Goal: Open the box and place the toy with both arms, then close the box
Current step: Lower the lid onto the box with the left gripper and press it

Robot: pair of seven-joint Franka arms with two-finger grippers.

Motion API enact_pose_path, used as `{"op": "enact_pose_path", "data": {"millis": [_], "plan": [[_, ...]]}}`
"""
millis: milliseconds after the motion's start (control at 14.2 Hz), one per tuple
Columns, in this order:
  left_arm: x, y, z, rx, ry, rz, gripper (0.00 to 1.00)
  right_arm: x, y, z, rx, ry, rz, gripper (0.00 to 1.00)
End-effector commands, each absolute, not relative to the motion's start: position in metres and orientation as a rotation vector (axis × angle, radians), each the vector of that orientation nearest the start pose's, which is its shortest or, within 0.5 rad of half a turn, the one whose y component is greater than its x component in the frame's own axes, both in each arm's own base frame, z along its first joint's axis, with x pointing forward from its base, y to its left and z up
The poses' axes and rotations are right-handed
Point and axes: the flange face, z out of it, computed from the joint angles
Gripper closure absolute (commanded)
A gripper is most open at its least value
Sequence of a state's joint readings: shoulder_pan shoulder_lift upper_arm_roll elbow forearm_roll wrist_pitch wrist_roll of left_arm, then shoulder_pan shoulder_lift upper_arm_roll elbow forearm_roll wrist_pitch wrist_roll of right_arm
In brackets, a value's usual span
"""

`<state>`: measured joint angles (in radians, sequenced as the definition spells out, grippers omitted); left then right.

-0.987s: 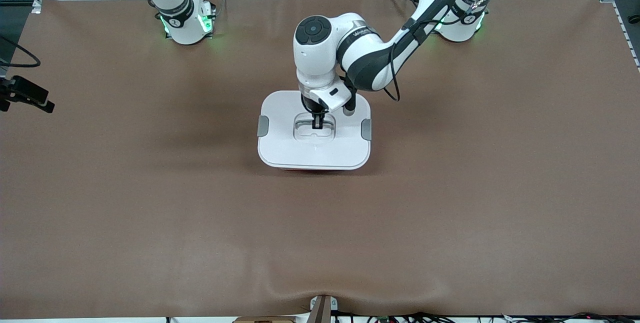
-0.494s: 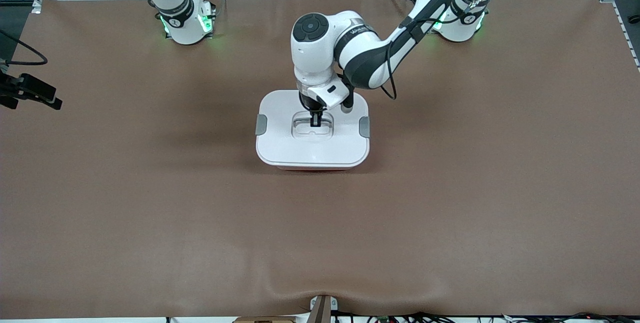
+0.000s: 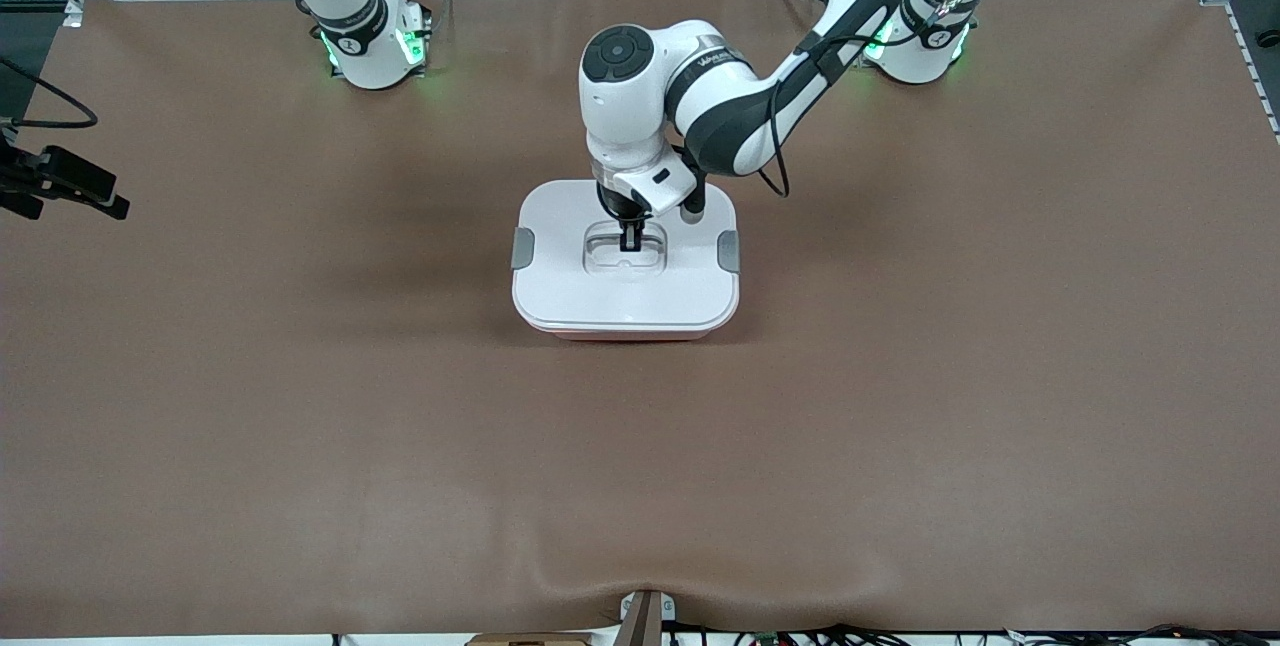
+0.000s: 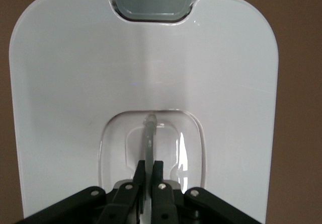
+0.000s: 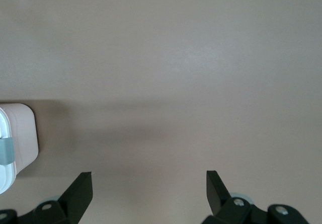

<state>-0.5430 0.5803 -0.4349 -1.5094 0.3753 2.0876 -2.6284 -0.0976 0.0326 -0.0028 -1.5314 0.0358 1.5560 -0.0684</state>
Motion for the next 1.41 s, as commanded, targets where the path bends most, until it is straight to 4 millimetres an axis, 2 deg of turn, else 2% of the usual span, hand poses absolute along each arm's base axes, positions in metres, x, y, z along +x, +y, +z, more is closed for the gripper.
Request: {"op": "enact_pose_path", "data": {"millis": [0, 212, 635, 917, 987, 1058, 1128, 1199, 1340], "plan": [[0.451, -0.542, 0.357, -2.304, -2.247, -0.174, 1.00, 0.559, -0.052, 0.629, -3.085, 0.039, -0.008, 0.00], [0.449, -0.545, 0.351, -2.291, -2.261, -0.194, 1.00, 0.559, -0.056, 0.628, -3.085, 0.048, -0.006, 0.00], [0.446, -0.546, 0.348, -2.271, -2.272, -0.191, 1.00, 0.560, -0.039, 0.629, -3.088, 0.017, -0.006, 0.00], [0.449, -0.544, 0.340, -2.264, -2.262, -0.188, 1.00, 0.560, -0.039, 0.630, -3.088, 0.020, -0.006, 0.00], [0.449, -0.544, 0.341, -2.273, -2.254, -0.189, 0.86, 0.560, -0.039, 0.630, -3.088, 0.020, -0.006, 0.00], [0.451, -0.543, 0.344, -2.286, -2.246, -0.191, 0.52, 0.560, -0.037, 0.630, -3.088, 0.017, -0.006, 0.00], [0.454, -0.541, 0.352, -2.313, -2.232, -0.198, 0.10, 0.560, -0.035, 0.630, -3.088, 0.013, -0.006, 0.00], [0.454, -0.540, 0.361, -2.346, -2.197, -0.209, 0.00, 0.560, -0.036, 0.630, -3.089, 0.013, -0.003, 0.00], [0.459, -0.535, 0.387, -2.384, -2.146, -0.232, 0.00, 0.560, -0.036, 0.630, -3.094, 0.010, 0.000, 0.00]]}}
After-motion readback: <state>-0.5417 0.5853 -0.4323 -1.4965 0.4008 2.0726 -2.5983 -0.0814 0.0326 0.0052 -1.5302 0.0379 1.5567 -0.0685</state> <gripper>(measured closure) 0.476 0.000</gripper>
